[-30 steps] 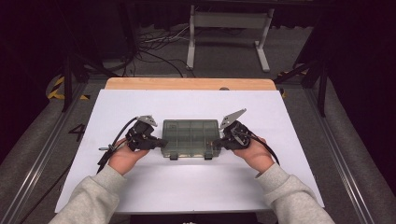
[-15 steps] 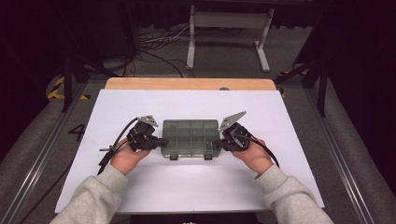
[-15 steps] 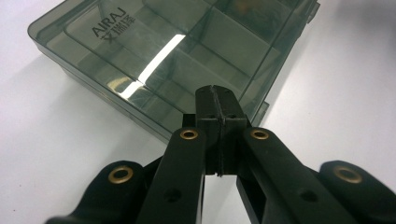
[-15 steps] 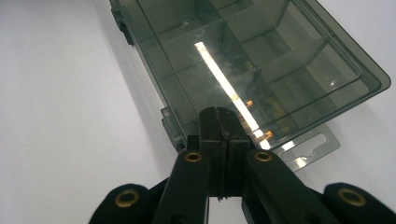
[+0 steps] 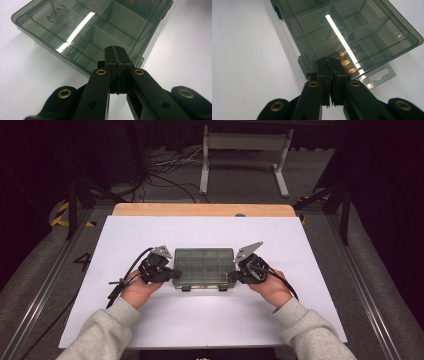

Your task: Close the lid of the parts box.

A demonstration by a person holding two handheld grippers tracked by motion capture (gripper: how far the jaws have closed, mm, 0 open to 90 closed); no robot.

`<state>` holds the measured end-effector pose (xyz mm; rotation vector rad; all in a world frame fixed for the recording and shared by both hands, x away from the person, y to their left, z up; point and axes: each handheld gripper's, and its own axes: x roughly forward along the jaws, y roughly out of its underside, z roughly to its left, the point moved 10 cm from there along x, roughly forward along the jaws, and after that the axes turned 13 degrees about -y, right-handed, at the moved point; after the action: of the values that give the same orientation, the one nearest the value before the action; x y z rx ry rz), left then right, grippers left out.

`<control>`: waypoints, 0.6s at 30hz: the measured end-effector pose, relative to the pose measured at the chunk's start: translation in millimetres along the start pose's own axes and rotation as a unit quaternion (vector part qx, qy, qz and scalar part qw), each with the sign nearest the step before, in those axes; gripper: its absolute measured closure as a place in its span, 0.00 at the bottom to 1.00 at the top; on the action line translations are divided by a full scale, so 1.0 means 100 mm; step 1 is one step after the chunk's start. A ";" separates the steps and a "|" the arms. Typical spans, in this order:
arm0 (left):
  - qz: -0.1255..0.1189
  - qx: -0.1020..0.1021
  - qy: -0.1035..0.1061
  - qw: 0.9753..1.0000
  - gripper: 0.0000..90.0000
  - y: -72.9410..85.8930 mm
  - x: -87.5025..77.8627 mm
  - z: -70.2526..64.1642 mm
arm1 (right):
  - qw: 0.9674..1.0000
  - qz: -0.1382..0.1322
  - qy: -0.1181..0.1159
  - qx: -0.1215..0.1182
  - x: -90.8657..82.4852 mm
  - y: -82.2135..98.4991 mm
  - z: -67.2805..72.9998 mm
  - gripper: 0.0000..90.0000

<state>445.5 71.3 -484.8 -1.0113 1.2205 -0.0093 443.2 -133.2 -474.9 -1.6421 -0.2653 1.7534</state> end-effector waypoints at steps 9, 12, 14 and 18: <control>-0.052 -0.006 0.013 0.999 0.73 -0.10 -0.18 -0.07 | 0.999 -0.051 0.013 -0.015 -0.19 -0.14 0.07 0.72; -0.076 -0.006 0.011 0.997 0.59 -0.15 -0.27 -0.07 | 0.997 -0.076 0.022 -0.016 -0.29 -0.19 0.09 0.56; -0.091 -0.009 0.007 0.996 0.49 -0.18 -0.33 -0.08 | 0.995 -0.095 0.032 -0.023 -0.36 -0.23 0.10 0.48; -0.119 -0.015 0.012 0.993 0.36 -0.21 -0.44 -0.08 | 0.991 -0.126 0.043 -0.031 -0.48 -0.28 0.13 0.35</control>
<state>432.3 75.9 -437.4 -1.1813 1.1179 -0.1903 437.8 -138.0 -418.0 -1.6446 -0.4710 1.4955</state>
